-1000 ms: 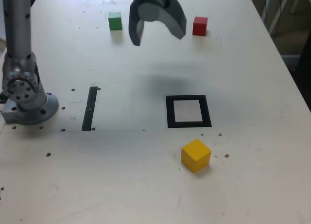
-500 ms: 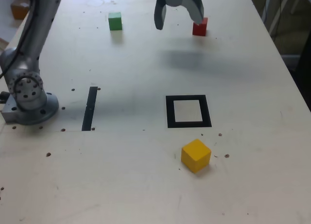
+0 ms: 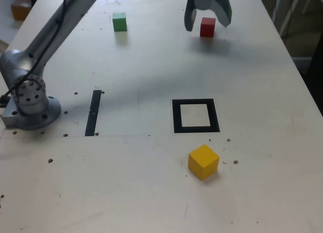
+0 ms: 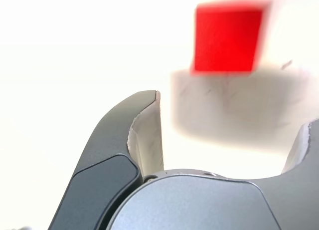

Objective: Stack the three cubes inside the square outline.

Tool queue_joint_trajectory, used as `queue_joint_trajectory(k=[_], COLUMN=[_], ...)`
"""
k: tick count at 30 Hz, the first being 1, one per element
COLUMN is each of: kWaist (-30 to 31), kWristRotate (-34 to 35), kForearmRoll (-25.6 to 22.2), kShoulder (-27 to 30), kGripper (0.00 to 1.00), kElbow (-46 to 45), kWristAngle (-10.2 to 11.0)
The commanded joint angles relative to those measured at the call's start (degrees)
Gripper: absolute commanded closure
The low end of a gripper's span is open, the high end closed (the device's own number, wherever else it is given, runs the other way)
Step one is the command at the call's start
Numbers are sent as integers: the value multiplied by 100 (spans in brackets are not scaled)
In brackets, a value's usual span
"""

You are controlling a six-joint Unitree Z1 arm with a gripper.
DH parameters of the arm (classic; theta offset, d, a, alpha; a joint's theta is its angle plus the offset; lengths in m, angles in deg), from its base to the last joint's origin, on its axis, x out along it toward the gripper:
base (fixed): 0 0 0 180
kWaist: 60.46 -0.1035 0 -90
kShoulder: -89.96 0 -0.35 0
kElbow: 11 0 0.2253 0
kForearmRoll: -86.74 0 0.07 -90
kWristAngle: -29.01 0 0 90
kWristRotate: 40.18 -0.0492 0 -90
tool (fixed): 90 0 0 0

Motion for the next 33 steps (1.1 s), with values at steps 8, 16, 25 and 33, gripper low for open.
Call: queue_joint_trajectory(k=[8, 16, 25, 33], kWaist=[-58, -93, -133, -133], kWristRotate=[-18, -50, -173, -177], kForearmRoll=[30, 18, 28, 187], kShoulder=[-276, -323, -255, -309], kGripper=[6, 7, 7, 8], kElbow=[1226, 1075, 761, 449], kWristAngle=[194, 495, 633, 410])
